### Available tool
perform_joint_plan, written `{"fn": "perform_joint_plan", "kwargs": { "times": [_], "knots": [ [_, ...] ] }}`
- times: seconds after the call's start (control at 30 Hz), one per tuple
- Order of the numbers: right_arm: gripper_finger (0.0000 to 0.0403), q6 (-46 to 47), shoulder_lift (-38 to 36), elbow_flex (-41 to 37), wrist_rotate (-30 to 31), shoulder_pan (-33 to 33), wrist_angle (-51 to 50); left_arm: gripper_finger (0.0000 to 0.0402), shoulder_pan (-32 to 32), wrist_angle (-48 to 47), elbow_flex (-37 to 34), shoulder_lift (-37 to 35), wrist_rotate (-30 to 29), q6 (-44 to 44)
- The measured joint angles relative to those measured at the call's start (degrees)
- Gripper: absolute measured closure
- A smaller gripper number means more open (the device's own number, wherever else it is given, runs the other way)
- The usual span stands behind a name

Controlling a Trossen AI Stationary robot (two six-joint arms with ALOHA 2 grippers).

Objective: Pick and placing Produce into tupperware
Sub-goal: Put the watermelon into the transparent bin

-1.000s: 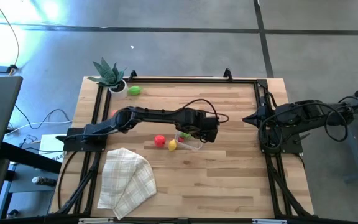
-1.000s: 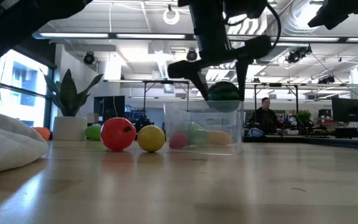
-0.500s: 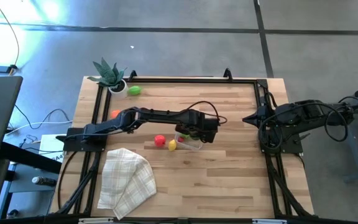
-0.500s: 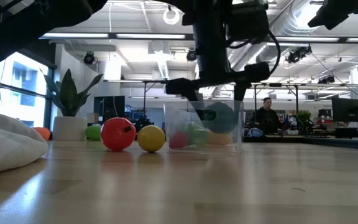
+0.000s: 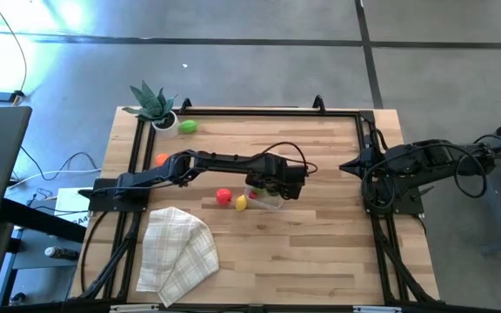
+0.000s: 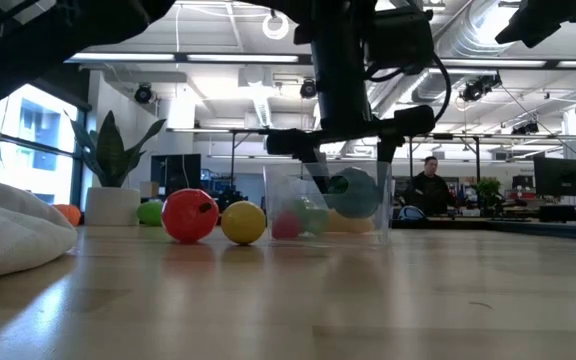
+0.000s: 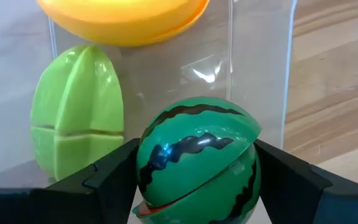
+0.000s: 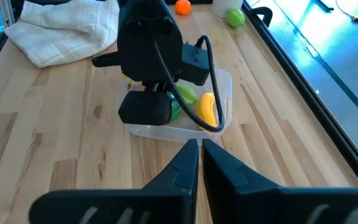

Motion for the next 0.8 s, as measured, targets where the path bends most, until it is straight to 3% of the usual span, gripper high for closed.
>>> {"fn": "perform_joint_plan", "kwargs": {
  "times": [0.8],
  "knots": [
    [0.0392,0.0,0.0,0.0,0.0,0.0,0.0,0.0131,1.1,0.2,0.1,2.1,2.3,0.7]
  ]
}}
